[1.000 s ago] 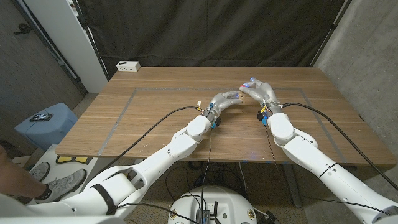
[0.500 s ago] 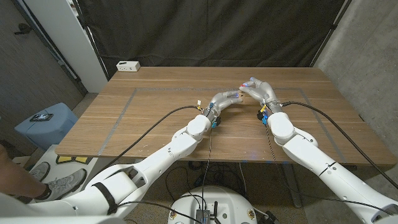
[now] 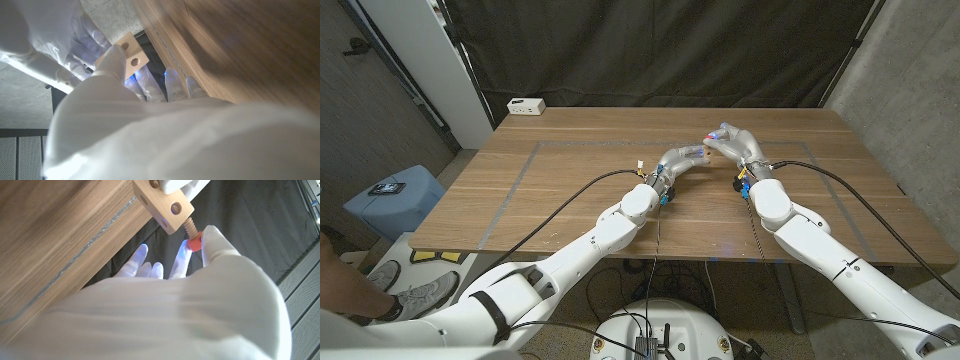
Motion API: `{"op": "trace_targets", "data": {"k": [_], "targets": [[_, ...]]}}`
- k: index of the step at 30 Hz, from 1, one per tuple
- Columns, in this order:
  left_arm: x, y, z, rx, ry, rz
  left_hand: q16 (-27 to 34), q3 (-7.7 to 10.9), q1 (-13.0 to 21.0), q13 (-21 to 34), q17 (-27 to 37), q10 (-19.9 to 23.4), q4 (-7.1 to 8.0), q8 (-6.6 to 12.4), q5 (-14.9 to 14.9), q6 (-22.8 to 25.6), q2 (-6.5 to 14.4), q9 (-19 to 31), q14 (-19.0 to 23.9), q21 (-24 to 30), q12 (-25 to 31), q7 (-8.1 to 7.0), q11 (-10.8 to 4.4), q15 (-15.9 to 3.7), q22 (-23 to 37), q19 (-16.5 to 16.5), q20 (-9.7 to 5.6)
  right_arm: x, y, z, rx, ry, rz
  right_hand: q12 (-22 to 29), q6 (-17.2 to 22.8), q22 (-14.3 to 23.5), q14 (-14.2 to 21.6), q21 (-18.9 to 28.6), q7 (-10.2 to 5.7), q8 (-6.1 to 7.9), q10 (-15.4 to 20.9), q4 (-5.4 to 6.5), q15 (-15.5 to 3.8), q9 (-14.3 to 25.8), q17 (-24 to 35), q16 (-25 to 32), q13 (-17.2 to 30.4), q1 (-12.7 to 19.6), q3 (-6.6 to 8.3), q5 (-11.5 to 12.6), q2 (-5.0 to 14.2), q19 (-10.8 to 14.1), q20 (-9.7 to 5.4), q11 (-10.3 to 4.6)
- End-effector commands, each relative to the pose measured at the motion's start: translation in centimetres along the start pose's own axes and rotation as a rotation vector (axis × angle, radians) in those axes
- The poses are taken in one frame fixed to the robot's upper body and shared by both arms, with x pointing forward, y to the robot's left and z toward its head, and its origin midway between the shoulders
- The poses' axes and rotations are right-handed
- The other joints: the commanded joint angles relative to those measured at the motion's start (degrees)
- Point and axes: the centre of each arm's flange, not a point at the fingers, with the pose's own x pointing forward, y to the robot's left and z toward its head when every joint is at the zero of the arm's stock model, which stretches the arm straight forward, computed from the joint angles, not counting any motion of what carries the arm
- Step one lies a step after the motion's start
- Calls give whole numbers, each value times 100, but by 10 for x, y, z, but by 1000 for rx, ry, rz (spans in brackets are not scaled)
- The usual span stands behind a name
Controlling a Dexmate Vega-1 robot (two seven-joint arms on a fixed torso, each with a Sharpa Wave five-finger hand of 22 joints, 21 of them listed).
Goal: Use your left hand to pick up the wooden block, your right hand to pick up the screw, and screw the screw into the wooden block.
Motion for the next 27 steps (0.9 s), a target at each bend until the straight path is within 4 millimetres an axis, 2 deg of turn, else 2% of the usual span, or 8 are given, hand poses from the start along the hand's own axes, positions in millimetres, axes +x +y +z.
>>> {"op": "trace_targets", "data": {"k": [1,27], "targets": [[1,0,0,1,2,-1,3,11,8,10,14,50,7,19,-14,41,47,30,56,-14,21,23,-16,-524,21,24,26,2,0,1,-18,-1,4,-11,7,13,6,-15,-11,38,-7,1,-85,13,13,-23,12,20,15,16,35,-17,-264,-27],[2,-2,-1,2,7,-9,2,0,29,17,14,48,1,20,-11,44,59,30,58,-14,15,23,-16,-526,21,28,38,2,-7,-2,-25,2,-13,-6,12,13,12,-13,-6,57,-4,4,-79,5,12,-19,13,20,10,17,41,-20,-259,-25]]}}
